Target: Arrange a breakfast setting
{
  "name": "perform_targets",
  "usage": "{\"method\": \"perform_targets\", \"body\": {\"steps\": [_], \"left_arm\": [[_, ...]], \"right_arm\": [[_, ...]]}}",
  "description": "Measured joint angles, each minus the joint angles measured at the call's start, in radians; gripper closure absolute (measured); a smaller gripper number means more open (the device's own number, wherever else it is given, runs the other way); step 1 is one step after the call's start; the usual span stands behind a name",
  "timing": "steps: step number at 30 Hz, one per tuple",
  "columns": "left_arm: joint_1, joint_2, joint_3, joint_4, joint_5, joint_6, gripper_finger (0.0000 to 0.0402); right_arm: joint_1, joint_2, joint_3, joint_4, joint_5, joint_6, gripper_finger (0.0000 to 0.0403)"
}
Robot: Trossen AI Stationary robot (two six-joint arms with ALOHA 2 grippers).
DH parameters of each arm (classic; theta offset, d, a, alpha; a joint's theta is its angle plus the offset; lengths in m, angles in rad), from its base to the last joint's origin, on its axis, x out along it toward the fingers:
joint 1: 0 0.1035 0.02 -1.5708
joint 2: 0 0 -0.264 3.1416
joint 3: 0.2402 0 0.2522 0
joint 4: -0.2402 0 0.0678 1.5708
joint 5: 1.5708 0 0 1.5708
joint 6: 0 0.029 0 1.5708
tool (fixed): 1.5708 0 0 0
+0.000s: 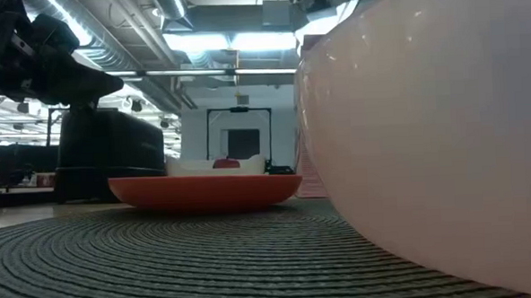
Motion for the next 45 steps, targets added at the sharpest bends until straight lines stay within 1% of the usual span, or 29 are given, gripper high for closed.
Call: {"method": "perform_targets", "body": {"steps": [40, 42, 45], "left_arm": [[0.000, 0.000, 0.000, 0.000, 0.000, 0.000, 0.0401], [0.000, 0.000, 0.000, 0.000, 0.000, 0.000, 0.0401], [0.000, 0.000, 0.000, 0.000, 0.000, 0.000, 0.0401]], "right_arm": [[0.000, 0.000, 0.000, 0.000, 0.000, -0.001, 0.0338], [0.000, 0.000, 0.000, 0.001, 0.014, -0.073, 0.0338], [0.000, 0.000, 0.000, 0.013, 0.063, -0.279, 0.0338]]}}
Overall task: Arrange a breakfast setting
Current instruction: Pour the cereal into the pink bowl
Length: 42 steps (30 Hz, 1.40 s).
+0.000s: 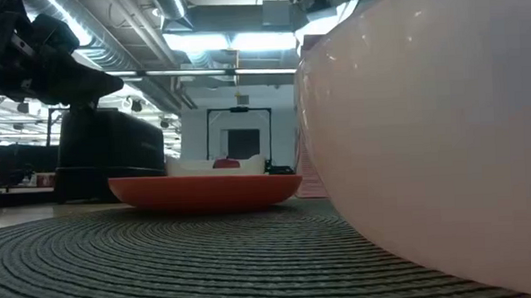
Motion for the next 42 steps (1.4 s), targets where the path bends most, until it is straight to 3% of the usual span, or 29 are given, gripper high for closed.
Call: {"method": "perform_targets", "body": {"steps": [4, 10, 12, 17, 23, 30, 35, 38, 42], "left_arm": [[0.000, 0.000, 0.000, 0.018, -0.016, 0.048, 0.0401], [0.000, 0.000, 0.000, 0.031, -0.029, 0.094, 0.0401], [0.000, 0.000, 0.000, 0.039, -0.025, 0.075, 0.0401], [0.000, 0.000, 0.000, 0.143, 0.003, -0.040, 0.0401], [0.000, 0.000, 0.000, 0.333, 0.011, -0.042, 0.0401], [0.000, 0.000, 0.000, 0.405, 0.011, -0.057, 0.0401], [0.000, 0.037, 0.012, 0.612, 0.084, -0.067, 0.0401], [-0.003, 0.113, 0.056, 0.719, 0.177, -0.044, 0.0401], [-0.029, 0.273, 0.137, 0.818, 0.181, 0.059, 0.0401]], "right_arm": [[0.000, 0.000, 0.000, 0.029, 0.119, -0.127, 0.0338], [0.000, 0.000, 0.000, 0.030, 0.131, -0.200, 0.0338], [0.000, 0.000, 0.000, 0.034, 0.092, -0.176, 0.0338], [0.000, 0.000, 0.000, 0.178, -0.151, 0.032, 0.0338], [0.000, 0.000, 0.000, 0.415, -0.341, 0.066, 0.0338], [0.000, 0.000, 0.000, 0.613, -0.383, 0.203, 0.0338], [0.000, 0.000, 0.000, 0.671, -0.383, 0.241, 0.0338], [0.000, 0.006, 0.000, 0.706, -0.383, 0.311, 0.0338], [0.000, 0.008, 0.000, 0.750, -0.334, 0.322, 0.0338]]}}
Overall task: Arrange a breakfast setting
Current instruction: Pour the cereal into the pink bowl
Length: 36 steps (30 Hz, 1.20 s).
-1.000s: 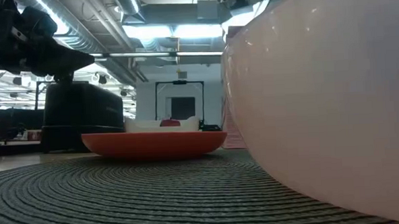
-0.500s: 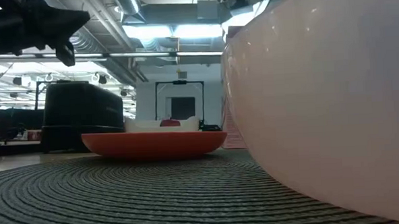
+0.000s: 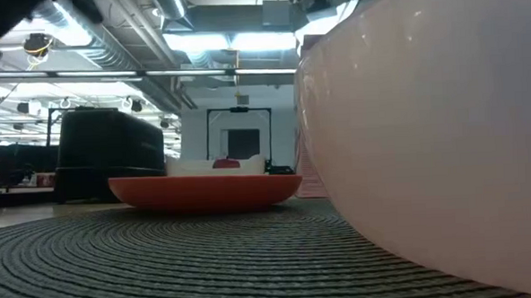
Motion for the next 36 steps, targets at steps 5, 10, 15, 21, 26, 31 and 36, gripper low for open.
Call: {"method": "perform_targets", "body": {"steps": [5, 10, 15, 21, 26, 31, 36], "left_arm": [[-0.011, 0.247, 0.160, 0.030, -0.012, 0.257, 0.0401], [-0.003, 0.473, 0.315, 0.036, -0.030, 0.516, 0.0401], [0.022, 0.719, 0.474, 0.032, -0.044, 0.531, 0.0401], [0.030, 1.009, 0.685, -0.062, -0.157, 0.592, 0.0401], [0.008, 1.178, 0.890, -0.367, -0.374, 0.935, 0.0401], [-0.040, 1.304, 1.033, -0.452, -0.614, 1.375, 0.0401], [-0.079, 1.381, 1.101, -0.441, -0.749, 1.745, 0.0401]], "right_arm": [[-0.001, 0.014, 0.000, 0.007, 0.181, -0.045, 0.0338], [-0.001, 0.071, 0.001, 0.019, 0.267, -0.201, 0.0338], [-0.001, 0.157, 0.037, 0.011, 0.276, -0.261, 0.0338], [-0.001, 0.331, 0.104, -0.001, 0.266, -0.334, 0.0338], [0.000, 0.485, 0.183, 0.000, 0.273, -0.435, 0.0338], [0.000, 0.577, 0.248, 0.001, 0.276, -0.445, 0.0338], [0.000, 0.608, 0.261, -0.016, 0.320, -0.491, 0.0338]]}}
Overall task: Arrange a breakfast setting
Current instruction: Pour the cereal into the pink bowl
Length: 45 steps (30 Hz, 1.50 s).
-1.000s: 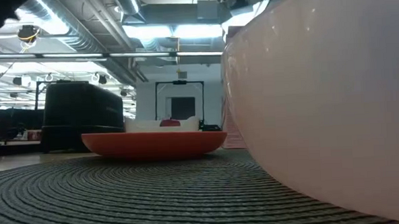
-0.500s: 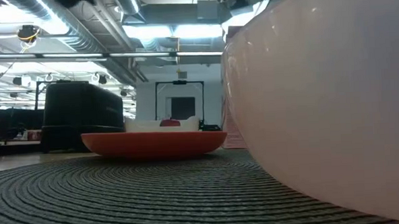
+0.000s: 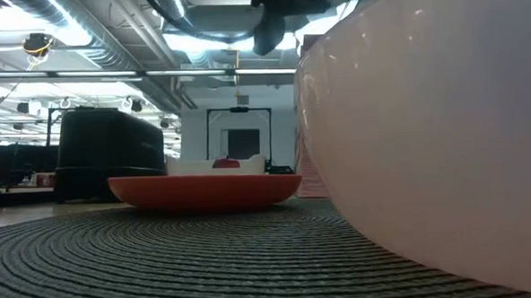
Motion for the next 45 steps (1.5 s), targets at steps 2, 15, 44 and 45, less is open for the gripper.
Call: {"method": "perform_targets", "body": {"steps": [2, 15, 44, 45], "left_arm": [[-0.012, 0.023, 0.008, -0.001, -0.048, 0.148, 0.0401], [-0.022, 0.056, 0.013, 0.032, -0.104, -0.471, 0.0299], [0.191, 0.176, 0.011, 0.056, -0.126, -1.834, 0.0027], [0.192, 0.186, 0.011, 0.084, -0.114, -1.834, 0.0027]], "right_arm": [[0.000, -0.001, 0.000, 0.000, 0.026, -0.024, 0.0338], [0.000, -0.036, 0.000, -0.003, 0.042, -0.024, 0.0338], [0.000, -0.036, 0.000, 0.001, 0.042, -0.023, 0.0338], [0.000, -0.036, 0.000, 0.001, 0.042, -0.024, 0.0338]]}}
